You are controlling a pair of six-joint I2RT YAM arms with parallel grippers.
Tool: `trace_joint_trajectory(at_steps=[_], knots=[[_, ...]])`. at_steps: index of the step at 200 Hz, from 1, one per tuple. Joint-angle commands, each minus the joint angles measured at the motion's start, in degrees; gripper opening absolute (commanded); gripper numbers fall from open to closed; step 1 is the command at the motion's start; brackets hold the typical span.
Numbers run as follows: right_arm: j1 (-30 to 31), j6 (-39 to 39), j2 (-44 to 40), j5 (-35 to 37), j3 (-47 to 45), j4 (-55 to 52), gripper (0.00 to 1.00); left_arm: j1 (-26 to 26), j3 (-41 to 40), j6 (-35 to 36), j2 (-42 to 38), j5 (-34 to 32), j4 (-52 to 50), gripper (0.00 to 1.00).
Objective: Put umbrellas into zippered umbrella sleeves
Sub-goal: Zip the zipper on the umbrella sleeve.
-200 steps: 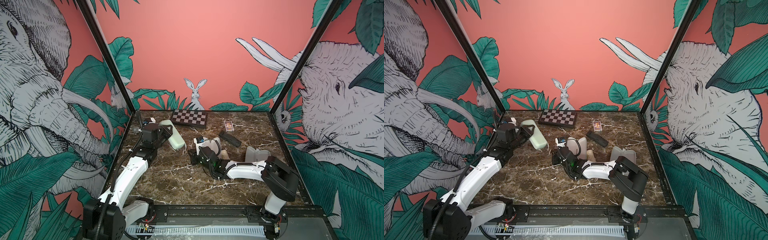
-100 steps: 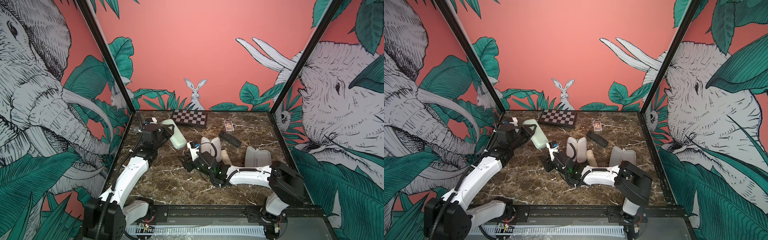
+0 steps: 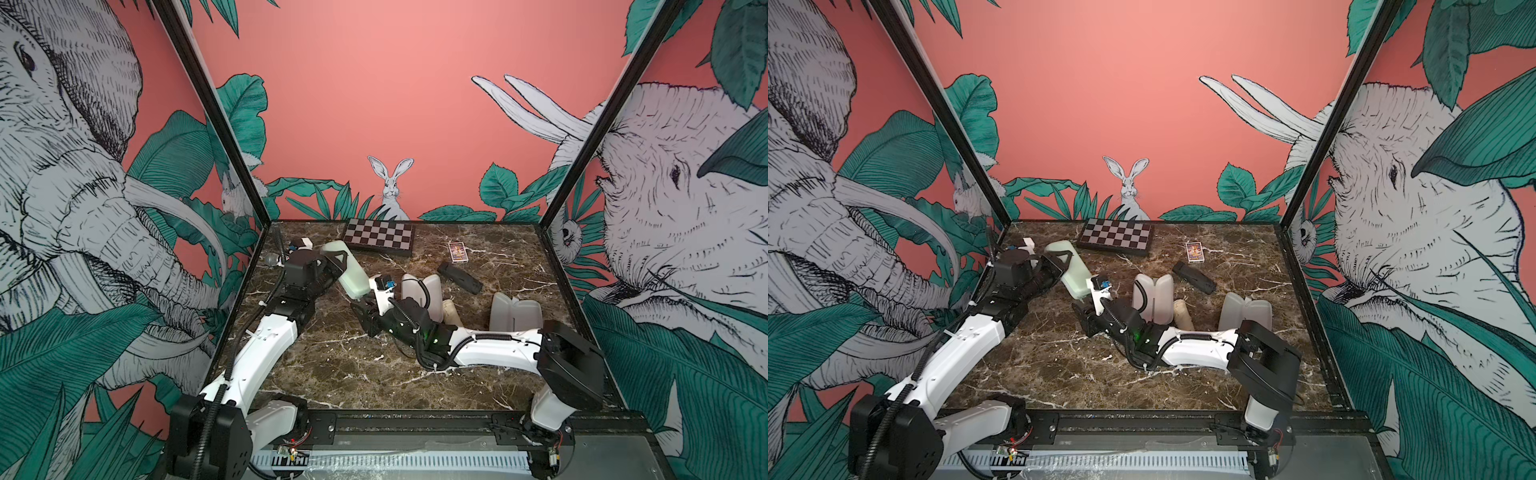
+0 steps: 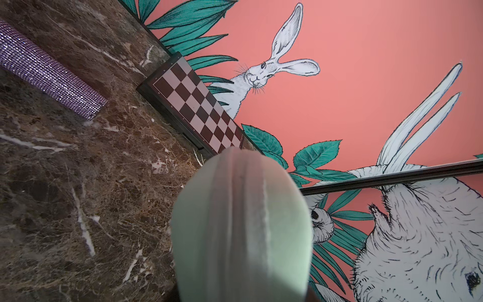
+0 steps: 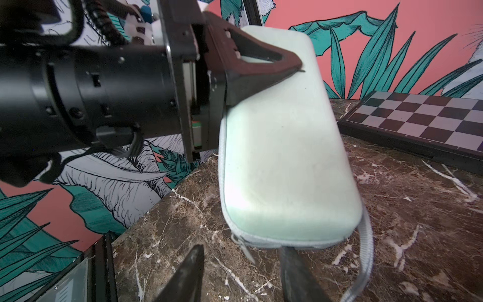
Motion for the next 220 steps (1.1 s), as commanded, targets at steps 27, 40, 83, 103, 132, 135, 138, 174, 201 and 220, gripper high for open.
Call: trace_joint_trajectory(at_steps=[27,40,83,103,132,135,138,174,201,220], knots=[[-0.74,-0.30,1.74,1.79,2.92,2.74,0.41,-0.07,-0.73,-2.03,-2.81,1.55,3.96,0.04],[-0.95,0.28,1.94,2.05,3.43,2.73,0.37,-0.18,-1.03,-2.25,-2.86,1.55,4.22,0.03],[-1.23,1.92,3.10,3.19,4.93,2.72,0.21,-1.20,-1.92,-3.04,-2.90,1.11,5.08,0.03],[-1.31,2.37,3.38,2.78,5.28,2.74,0.15,-1.82,-2.07,-3.20,-2.72,0.76,5.21,0.03],[-1.31,2.60,3.17,2.92,4.87,2.75,0.08,-1.93,-2.02,-3.31,-2.50,0.80,5.63,0.03],[-1.38,2.59,3.09,3.08,4.78,2.75,0.07,-1.94,-1.94,-3.26,-2.50,0.88,5.63,0.03],[-1.40,2.59,3.03,3.17,4.63,2.75,0.06,-1.93,-1.88,-3.22,-2.50,0.93,5.63,0.03],[-2.66,3.23,1.33,5.20,1.59,1.26,0.00,-1.76,-0.63,-1.74,-3.11,0.68,3.33,0.03],[-4.62,2.84,0.21,6.64,-0.84,-1.52,0.00,-0.76,0.60,-1.90,-2.76,3.98,1.85,0.03],[-6.15,2.30,-0.09,6.46,-2.05,-2.26,0.00,-0.07,1.21,-1.97,-2.72,5.88,0.84,0.03]])
